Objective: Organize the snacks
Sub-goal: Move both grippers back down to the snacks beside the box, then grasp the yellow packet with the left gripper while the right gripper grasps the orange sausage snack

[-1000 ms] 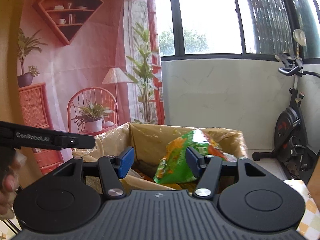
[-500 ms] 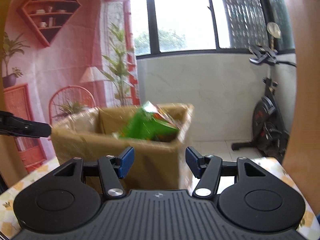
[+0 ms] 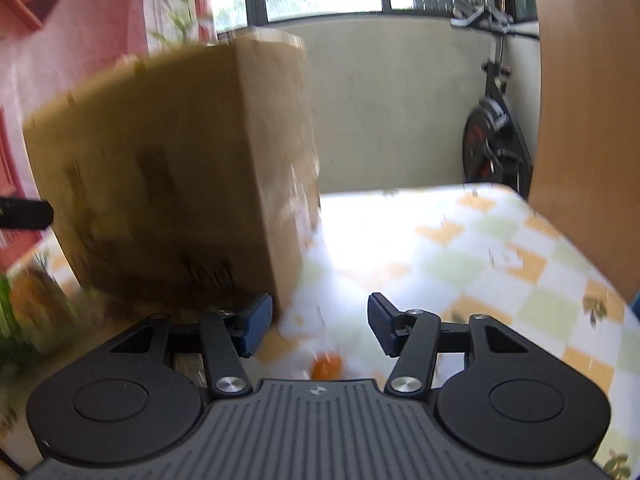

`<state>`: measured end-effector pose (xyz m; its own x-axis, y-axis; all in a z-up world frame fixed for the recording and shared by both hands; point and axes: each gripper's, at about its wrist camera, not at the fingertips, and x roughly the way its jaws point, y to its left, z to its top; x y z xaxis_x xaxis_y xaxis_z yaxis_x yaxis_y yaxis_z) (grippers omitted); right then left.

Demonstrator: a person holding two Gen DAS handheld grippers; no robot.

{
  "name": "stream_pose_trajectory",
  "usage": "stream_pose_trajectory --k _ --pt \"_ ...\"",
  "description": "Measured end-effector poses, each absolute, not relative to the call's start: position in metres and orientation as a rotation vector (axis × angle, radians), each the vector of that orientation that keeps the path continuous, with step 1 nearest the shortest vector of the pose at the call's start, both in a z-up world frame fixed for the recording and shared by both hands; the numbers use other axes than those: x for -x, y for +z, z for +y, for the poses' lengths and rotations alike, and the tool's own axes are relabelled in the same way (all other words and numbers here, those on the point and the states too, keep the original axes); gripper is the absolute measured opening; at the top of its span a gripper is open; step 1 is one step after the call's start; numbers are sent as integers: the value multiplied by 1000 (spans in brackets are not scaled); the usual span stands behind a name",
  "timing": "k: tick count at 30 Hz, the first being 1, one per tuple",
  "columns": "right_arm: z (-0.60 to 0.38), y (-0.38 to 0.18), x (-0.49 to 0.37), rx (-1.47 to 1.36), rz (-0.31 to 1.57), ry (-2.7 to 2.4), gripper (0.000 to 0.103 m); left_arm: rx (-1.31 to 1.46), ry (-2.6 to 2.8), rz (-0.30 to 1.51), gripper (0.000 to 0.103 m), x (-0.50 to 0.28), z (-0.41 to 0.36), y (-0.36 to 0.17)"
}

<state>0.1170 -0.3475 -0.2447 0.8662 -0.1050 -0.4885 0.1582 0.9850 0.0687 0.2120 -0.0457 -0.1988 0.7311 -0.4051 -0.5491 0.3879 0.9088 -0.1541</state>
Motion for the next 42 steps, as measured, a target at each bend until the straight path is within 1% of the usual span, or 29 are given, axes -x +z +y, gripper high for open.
stream_pose_trajectory --k 3,4,5,6,8,10,17,19,35,38,42 --pt "-349 -261 -118 -105 550 -145 51 24 -441 637 55 -215 -46 -212" --pt "-349 -264 -119 -111 560 -148 47 21 -441 646 55 -216 -46 -215" --pt "-350 -268 -120 -116 571 -155 44 20 -446 658 53 -217 -45 -219" --pt "-351 -269 -121 -120 582 -167 42 20 -451 670 50 -217 -45 -223" --pt "-352 -268 -123 -129 584 -173 42 19 -459 691 46 -218 -45 -231" --pt "-351 -271 -125 -124 610 -168 35 15 -462 706 46 -218 -47 -238" --pt "-339 -275 -132 -38 627 -179 34 22 -466 755 46 -227 -54 -252" --pt "-338 -276 -132 -24 628 -178 23 9 -464 767 46 -231 -55 -256" --pt "-343 -278 -132 -24 618 -145 23 -23 -432 790 46 -259 -74 -280" --pt "-343 -278 -132 -34 616 -141 23 -52 -425 787 43 -262 -81 -283" --pt "-345 -278 -132 -39 615 -139 23 -72 -418 778 43 -259 -86 -285"
